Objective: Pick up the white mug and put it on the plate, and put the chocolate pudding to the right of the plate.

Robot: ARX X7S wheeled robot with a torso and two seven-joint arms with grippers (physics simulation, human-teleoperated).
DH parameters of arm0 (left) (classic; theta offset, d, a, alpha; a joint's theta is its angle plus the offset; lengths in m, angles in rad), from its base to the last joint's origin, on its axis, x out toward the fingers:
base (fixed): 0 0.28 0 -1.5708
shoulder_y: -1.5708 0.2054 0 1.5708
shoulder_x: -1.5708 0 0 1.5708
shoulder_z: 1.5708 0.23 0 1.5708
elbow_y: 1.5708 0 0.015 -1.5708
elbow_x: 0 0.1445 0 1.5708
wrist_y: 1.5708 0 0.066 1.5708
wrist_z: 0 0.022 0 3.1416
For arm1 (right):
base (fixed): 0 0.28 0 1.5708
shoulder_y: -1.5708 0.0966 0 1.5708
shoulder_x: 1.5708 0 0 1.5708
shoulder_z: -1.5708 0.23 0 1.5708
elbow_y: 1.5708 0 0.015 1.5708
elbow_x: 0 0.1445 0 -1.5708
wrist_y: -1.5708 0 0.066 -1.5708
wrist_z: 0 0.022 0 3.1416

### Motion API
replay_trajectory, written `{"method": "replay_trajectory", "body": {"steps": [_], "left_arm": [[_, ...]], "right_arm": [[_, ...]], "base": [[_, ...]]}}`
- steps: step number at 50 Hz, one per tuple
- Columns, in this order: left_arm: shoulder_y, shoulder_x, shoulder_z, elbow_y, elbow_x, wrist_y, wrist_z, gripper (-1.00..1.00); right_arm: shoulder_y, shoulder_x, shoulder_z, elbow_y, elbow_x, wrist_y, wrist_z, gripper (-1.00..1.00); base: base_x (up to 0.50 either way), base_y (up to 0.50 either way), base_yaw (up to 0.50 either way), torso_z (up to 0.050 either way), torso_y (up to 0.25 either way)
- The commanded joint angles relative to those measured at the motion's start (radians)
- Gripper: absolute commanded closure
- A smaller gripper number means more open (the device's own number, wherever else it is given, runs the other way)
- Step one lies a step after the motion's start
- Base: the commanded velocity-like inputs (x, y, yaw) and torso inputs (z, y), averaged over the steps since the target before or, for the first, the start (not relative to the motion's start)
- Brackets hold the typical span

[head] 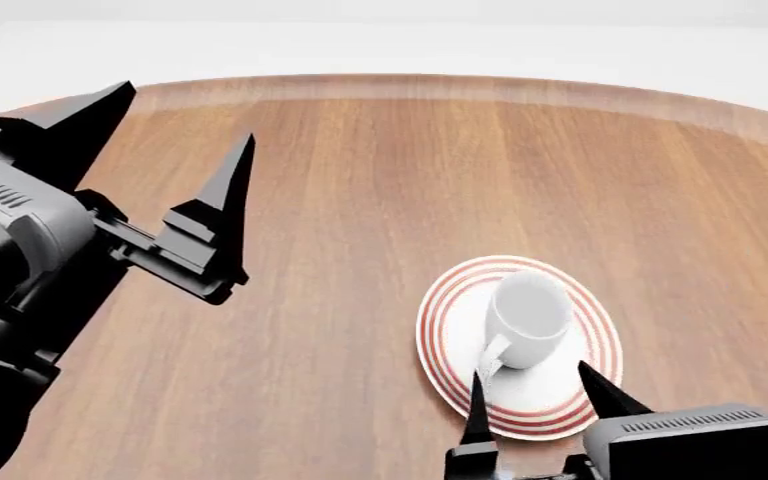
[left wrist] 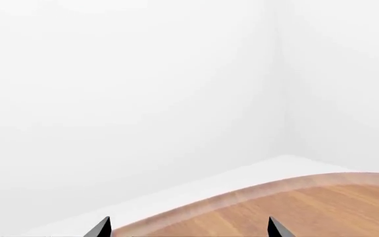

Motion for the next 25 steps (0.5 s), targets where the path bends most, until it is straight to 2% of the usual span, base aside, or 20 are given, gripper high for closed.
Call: {"method": "replay_trajectory", "body": {"steps": [1,13,25], "left_arm": [[0.008,0.022,-0.027,0.003,0.007,0.004,0.023,-1.0],[0.011,0.026,-0.027,0.003,0.006,0.0,0.022,-1.0],[0.02,0.025,-0.027,0.002,0.002,0.005,0.022,-1.0]], "right_arm": [[-0.037,-0.032,0.048,0.0,0.066,0.012,0.0,-1.0],[-0.085,-0.043,0.071,0.0,0.108,0.013,0.0,-1.0],[-0.204,-0.064,0.196,0.0,0.195,0.054,-0.001,-1.0]], "base": [[0.0,0.0,0.0,0.0,0.0],[0.0,0.0,0.0,0.0,0.0],[0.0,0.0,0.0,0.0,0.0]]}}
